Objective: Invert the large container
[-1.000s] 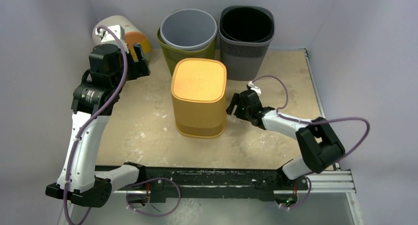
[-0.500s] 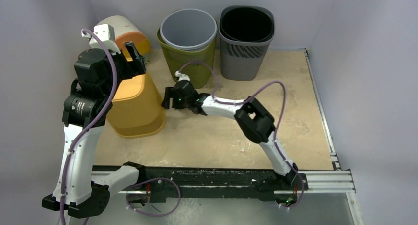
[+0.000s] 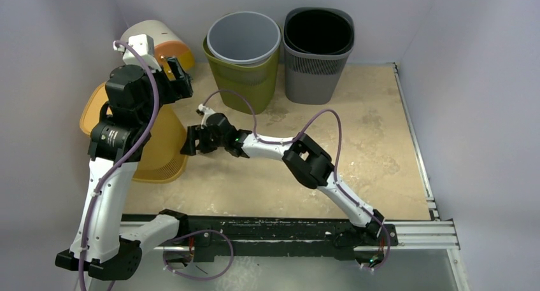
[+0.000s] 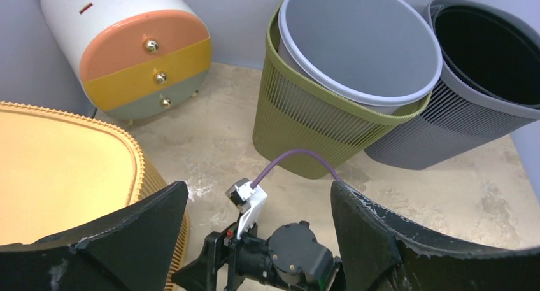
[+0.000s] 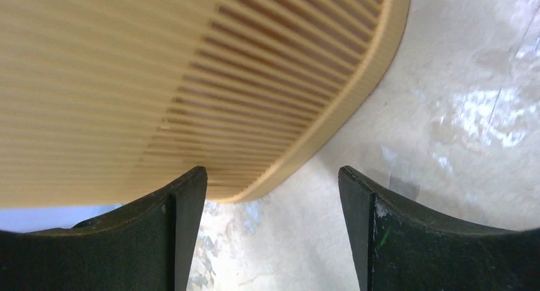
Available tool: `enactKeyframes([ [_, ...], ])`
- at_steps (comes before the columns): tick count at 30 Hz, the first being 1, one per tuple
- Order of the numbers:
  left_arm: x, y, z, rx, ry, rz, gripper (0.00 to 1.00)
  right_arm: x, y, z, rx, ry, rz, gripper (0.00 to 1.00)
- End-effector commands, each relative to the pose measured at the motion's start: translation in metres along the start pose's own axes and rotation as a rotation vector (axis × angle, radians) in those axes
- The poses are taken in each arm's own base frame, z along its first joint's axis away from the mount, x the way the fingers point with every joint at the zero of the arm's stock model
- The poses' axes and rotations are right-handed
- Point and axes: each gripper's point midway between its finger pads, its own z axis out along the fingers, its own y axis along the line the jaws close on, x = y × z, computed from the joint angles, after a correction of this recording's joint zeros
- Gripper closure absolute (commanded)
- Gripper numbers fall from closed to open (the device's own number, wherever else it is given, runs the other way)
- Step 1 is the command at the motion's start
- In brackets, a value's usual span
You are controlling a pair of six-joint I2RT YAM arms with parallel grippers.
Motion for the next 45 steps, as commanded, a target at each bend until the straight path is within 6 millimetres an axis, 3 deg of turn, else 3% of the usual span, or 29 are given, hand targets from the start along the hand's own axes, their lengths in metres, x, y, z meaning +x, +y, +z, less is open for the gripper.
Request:
enactKeyframes([
  [1,-0.011,-0.009,0.003,0.037,-0.045,-0.015,0.20,-0.031,0.036,-0.031,-0.065,-0.071,-0.067,0.22],
  [4,-0.009,-0.009,0.004,0.034,-0.040,-0.016,0.20,-0.043,0.018,-0.062,0.044,-0.106,-0.086,0.20],
  [7,-0.007,-0.007,0.005,0.025,-0.032,-0.013,0.20,-0.061,0.003,-0.104,0.198,-0.157,-0.137,0.20],
  [11,0.000,-0.003,0.007,0.005,-0.010,-0.002,0.20,-0.079,-0.025,-0.173,0.499,-0.167,-0.221,0.20],
  [14,0.004,-0.001,0.007,-0.003,-0.002,0.000,0.20,-0.101,-0.033,-0.230,0.676,-0.209,-0.258,0.20],
  [16,0.006,-0.001,0.008,-0.001,0.002,-0.002,0.20,-0.124,-0.028,-0.272,0.737,-0.269,-0.259,0.20],
  [23,0.014,-0.002,0.008,0.009,0.023,0.001,0.20,-0.206,-0.010,-0.382,0.769,-0.494,-0.234,0.23],
  [27,0.018,0.000,0.007,0.005,0.029,0.004,0.20,-0.255,-0.020,-0.432,0.841,-0.587,-0.261,0.23],
  [33,0.021,0.000,0.002,0.014,0.034,0.001,0.20,-0.313,-0.056,-0.455,0.853,-0.550,-0.327,0.24],
  [35,0.023,0.000,0.001,0.017,0.038,-0.001,0.20,-0.325,-0.066,-0.451,0.827,-0.515,-0.346,0.24],
  [40,0.025,0.000,0.001,0.018,0.045,0.001,0.20,-0.343,-0.083,-0.438,0.704,-0.445,-0.403,0.27],
  [45,0.028,0.001,0.002,0.014,0.049,0.005,0.20,-0.352,-0.084,-0.424,0.547,-0.407,-0.469,0.25],
])
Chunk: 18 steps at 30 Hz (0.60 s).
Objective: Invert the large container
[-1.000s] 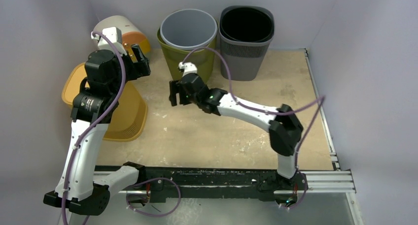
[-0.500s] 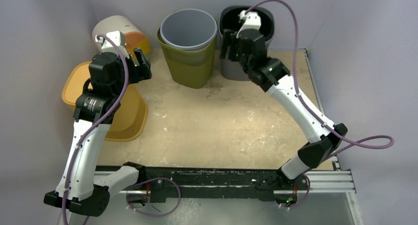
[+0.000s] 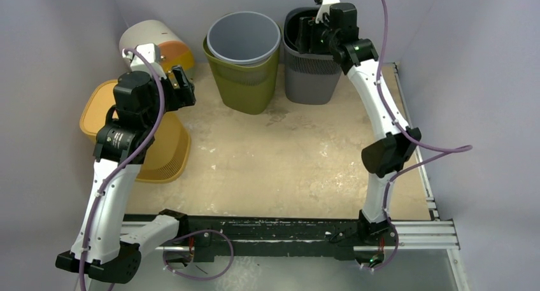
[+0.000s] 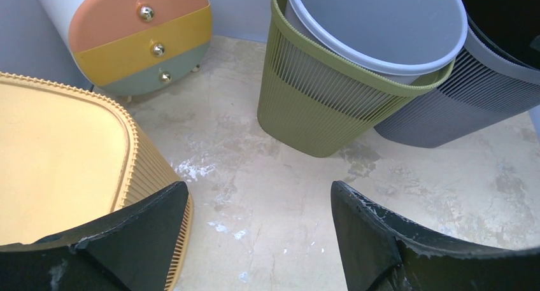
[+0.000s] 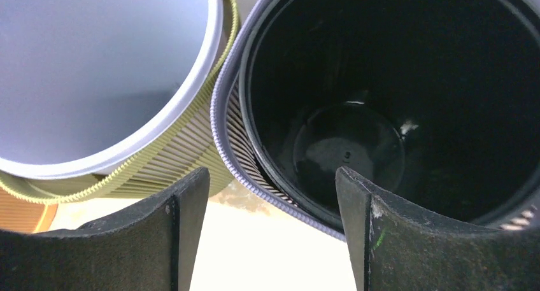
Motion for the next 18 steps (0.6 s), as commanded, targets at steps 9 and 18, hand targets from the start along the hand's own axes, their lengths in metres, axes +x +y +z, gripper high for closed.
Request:
enactKeyframes([
  [9,0.006,0.000,0.002,0.004,-0.002,0.004,0.20,-0.019,0.041,0.009,-0.327,-0.079,-0.073,0.24],
  [18,0.011,0.003,0.002,-0.005,0.006,0.013,0.20,-0.009,0.032,0.037,-0.302,-0.067,-0.071,0.24],
])
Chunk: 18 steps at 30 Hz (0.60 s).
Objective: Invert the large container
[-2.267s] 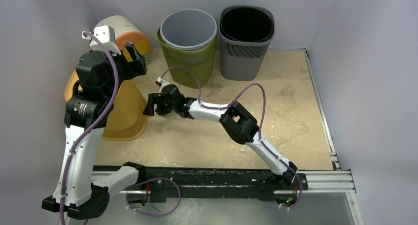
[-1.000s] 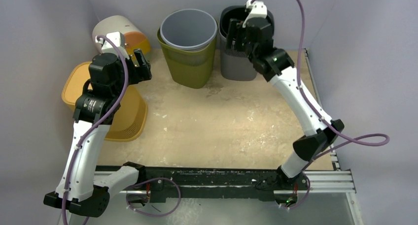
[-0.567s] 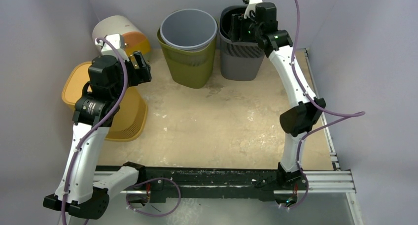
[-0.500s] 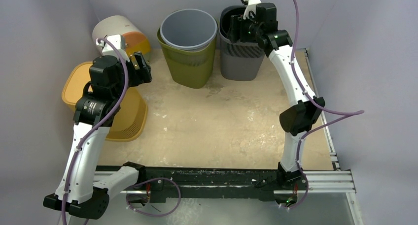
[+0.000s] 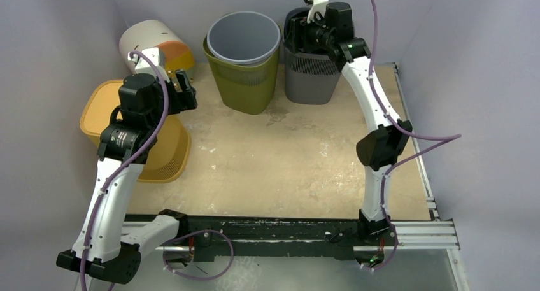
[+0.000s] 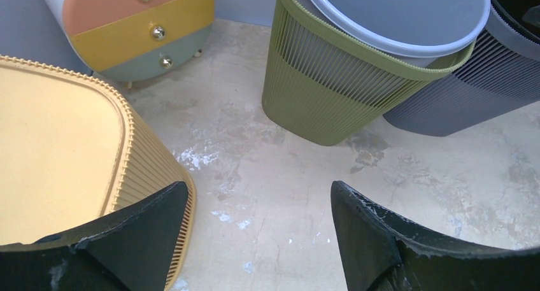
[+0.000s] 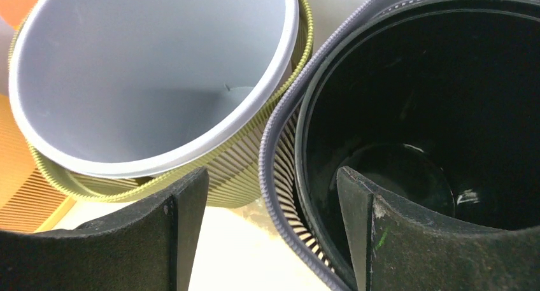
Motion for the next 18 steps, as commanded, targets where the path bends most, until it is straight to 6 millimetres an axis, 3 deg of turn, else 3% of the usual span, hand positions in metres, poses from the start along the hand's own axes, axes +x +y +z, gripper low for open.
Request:
enactKeyframes([
  [1,-0.007,0.000,-0.005,0.006,-0.038,0.004,0.20,-0.014,0.000,0.008,-0.029,-0.048,-0.032,0.25],
  [10,-0.003,0.003,-0.006,-0.005,-0.031,0.011,0.20,0.004,-0.019,0.019,0.033,-0.017,-0.034,0.32],
  [15,-0.001,0.002,-0.004,-0.003,-0.024,0.010,0.20,0.006,-0.024,0.013,0.055,-0.012,-0.043,0.54],
  [18,0.000,0.002,-0.003,-0.001,-0.023,0.009,0.20,0.007,-0.026,0.005,0.070,-0.007,-0.051,0.76],
])
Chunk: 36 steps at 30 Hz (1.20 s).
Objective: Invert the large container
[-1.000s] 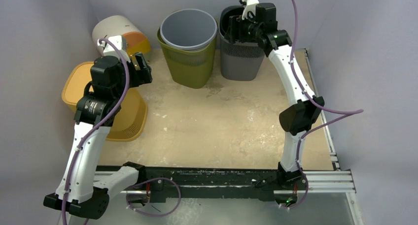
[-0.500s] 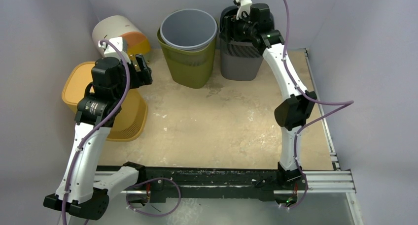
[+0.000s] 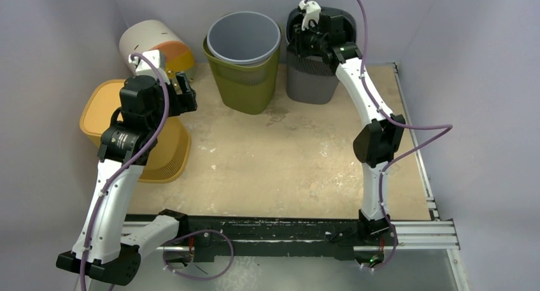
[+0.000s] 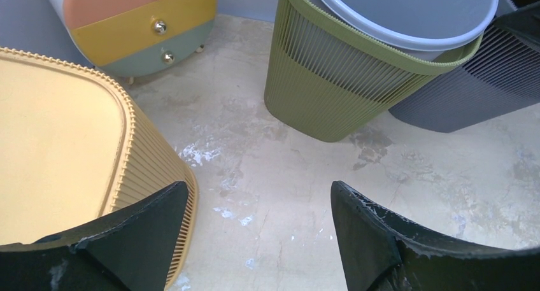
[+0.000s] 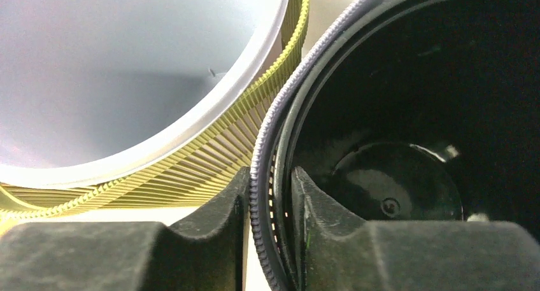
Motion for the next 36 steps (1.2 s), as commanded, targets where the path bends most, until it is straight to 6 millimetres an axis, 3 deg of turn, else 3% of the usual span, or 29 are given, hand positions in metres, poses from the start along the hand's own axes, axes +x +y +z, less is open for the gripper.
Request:
enactKeyframes([
  [1,-0.005,-0.001,-0.002,0.004,-0.027,0.006,0.20,-0.028,-0.010,-0.035,0.069,-0.068,-0.037,0.84],
  [6,-0.003,0.000,-0.003,0.005,-0.025,0.002,0.20,-0.019,-0.010,-0.056,0.097,-0.041,-0.050,0.96],
  [12,0.001,-0.001,-0.002,0.007,-0.020,-0.006,0.20,-0.004,-0.001,-0.084,0.095,0.013,-0.048,0.98],
  [13,0.001,-0.001,-0.002,0.010,-0.020,-0.010,0.20,-0.001,0.001,-0.087,0.085,0.027,-0.045,0.96],
  [17,0.004,-0.002,-0.002,0.013,-0.017,-0.020,0.20,0.014,0.003,-0.095,0.088,0.077,-0.037,0.59],
  [21,0.007,-0.002,-0.003,0.017,-0.013,-0.025,0.20,0.018,0.001,-0.101,0.108,0.078,-0.028,0.39],
  [25,0.008,0.000,-0.005,0.012,-0.008,-0.020,0.20,0.005,0.003,-0.106,0.119,0.043,-0.008,0.36],
  [32,0.010,0.004,-0.006,-0.004,-0.005,-0.005,0.20,-0.051,0.001,-0.127,0.175,-0.135,0.031,0.33],
  [36,0.013,0.005,-0.006,-0.006,0.000,-0.002,0.20,-0.056,-0.010,-0.119,0.224,-0.140,0.036,0.33],
])
